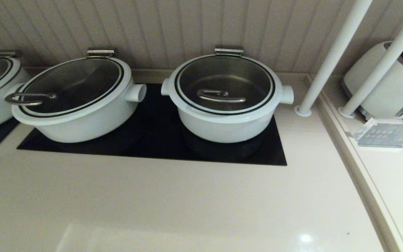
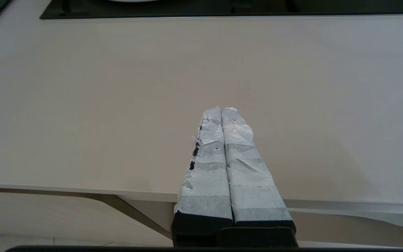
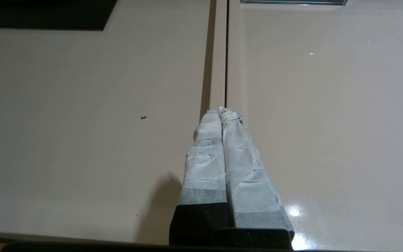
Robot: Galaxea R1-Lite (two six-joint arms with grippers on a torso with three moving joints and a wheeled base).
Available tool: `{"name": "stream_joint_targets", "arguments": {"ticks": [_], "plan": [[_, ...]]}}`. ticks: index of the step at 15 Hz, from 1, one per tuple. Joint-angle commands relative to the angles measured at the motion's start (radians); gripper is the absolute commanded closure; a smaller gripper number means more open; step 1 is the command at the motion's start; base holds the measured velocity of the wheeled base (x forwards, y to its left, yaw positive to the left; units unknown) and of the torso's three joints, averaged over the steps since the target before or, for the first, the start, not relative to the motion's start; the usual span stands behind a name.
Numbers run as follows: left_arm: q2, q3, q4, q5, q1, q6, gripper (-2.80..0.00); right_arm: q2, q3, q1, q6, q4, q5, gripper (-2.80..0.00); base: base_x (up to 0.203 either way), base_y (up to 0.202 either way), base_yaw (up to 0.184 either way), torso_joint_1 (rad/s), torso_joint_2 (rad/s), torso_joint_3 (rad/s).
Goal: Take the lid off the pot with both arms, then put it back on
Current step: Open the food pot lid a small opening with the right arm
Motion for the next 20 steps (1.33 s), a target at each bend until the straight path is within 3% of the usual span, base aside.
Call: {"name": "stream_joint_targets", "arguments": {"ticks": [1, 9, 12, 15, 20], "plan": [[0.000, 0.000, 0.000, 0.000, 0.000, 0.001, 0.00, 0.000, 0.000, 0.001, -0.005, 0.000, 0.002, 0.00, 0.000, 0.000, 0.000, 0.000, 0.00, 0.000], [0.000, 0.000, 0.000, 0.000, 0.000, 0.001, 0.00, 0.000, -0.031, 0.001, -0.075, -0.009, 0.034, 0.00, 0.000, 0.000, 0.000, 0.000, 0.00, 0.000], [0.000, 0.000, 0.000, 0.000, 0.000, 0.001, 0.00, 0.040, -0.158, 0.001, -0.076, 0.020, 0.093, 0.00, 0.000, 0.000, 0.000, 0.000, 0.00, 0.000], [0.000, 0.000, 0.000, 0.000, 0.000, 0.001, 0.00, 0.207, -0.280, 0.001, -0.123, 0.030, 0.112, 0.00, 0.000, 0.000, 0.000, 0.000, 0.00, 0.000], [0.000, 0.000, 0.000, 0.000, 0.000, 0.001, 0.00, 0.481, -0.427, 0.001, -0.231, -0.015, 0.303, 0.00, 0.000, 0.000, 0.000, 0.000, 0.00, 0.000]]}}
